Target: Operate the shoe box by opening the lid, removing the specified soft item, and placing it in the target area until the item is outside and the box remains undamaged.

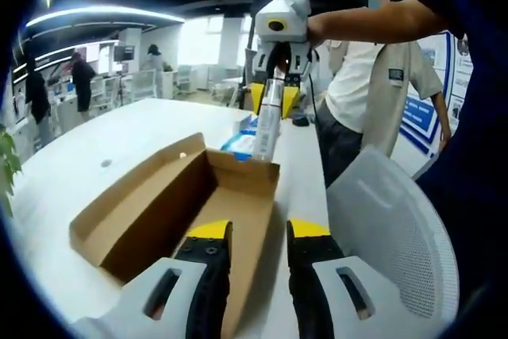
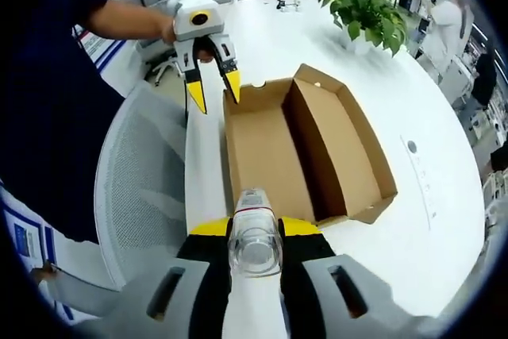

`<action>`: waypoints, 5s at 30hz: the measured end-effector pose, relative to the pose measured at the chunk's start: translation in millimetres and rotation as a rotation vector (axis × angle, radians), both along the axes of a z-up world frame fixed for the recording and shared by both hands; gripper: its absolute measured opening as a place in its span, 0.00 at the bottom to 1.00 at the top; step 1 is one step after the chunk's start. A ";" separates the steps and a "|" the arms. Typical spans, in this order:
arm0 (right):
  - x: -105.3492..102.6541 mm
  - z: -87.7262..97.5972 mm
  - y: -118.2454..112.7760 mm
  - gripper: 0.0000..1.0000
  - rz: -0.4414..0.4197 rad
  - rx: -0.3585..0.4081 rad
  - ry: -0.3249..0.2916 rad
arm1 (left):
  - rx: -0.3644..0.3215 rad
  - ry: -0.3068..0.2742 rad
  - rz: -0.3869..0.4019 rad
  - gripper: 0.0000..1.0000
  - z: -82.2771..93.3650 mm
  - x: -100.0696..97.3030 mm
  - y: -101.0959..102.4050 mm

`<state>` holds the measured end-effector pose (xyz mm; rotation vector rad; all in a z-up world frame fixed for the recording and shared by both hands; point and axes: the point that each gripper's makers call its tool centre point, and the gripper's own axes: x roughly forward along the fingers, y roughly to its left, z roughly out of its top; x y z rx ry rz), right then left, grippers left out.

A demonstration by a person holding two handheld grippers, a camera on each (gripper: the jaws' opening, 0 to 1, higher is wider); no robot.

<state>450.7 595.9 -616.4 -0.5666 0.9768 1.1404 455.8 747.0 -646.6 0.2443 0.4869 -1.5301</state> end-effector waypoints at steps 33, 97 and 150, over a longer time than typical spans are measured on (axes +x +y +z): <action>-30.2 -32.4 -127.2 0.20 -0.020 -0.223 0.058 | 0.039 0.023 -0.015 0.24 -15.0 -13.0 -25.5; 46.9 -63.5 -218.8 0.20 0.058 -0.333 0.056 | 0.007 -0.019 0.012 0.22 14.7 2.9 -94.1; 112.4 -124.2 -232.8 0.20 0.094 -0.433 0.033 | 0.024 -0.007 0.059 0.22 14.5 17.2 -97.7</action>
